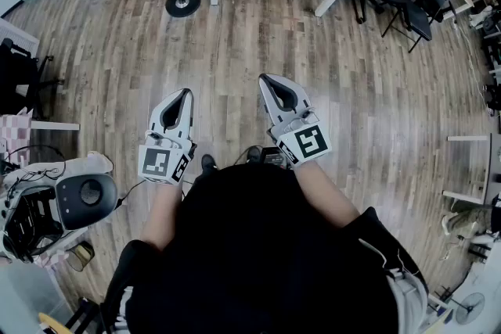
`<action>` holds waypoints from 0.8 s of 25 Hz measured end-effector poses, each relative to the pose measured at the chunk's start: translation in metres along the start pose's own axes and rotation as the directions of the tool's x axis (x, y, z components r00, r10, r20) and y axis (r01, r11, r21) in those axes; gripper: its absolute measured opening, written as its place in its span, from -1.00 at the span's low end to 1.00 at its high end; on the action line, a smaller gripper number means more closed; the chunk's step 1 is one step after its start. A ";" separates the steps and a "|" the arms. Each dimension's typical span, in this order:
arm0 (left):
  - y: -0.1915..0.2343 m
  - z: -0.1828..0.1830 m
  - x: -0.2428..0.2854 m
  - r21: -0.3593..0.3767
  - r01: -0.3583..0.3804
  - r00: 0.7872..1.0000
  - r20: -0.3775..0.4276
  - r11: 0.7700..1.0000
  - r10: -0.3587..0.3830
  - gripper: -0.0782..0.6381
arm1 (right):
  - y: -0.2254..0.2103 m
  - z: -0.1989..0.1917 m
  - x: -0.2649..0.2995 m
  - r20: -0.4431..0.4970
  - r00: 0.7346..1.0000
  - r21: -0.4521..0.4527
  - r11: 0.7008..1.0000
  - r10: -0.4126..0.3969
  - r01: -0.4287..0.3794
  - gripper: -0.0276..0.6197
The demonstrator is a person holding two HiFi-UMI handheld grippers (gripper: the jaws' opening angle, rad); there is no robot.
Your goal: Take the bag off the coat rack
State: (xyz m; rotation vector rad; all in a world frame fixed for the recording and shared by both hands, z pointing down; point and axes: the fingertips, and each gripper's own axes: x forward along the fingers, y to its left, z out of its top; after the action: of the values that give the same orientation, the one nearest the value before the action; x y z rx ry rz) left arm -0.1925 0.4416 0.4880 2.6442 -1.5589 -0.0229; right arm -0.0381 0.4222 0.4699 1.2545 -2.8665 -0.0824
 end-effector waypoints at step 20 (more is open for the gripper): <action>-0.027 0.005 0.013 0.014 -0.037 0.999 -0.005 0.999 0.037 -0.74 | -0.025 -0.014 -0.021 0.002 1.000 0.092 0.996 0.012 -0.012 -0.82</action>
State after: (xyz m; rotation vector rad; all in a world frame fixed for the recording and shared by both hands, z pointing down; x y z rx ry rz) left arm -0.1623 0.4429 0.4816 2.6228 -1.6114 -0.0035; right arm -0.0047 0.4199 0.4830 1.2510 -2.9096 0.0493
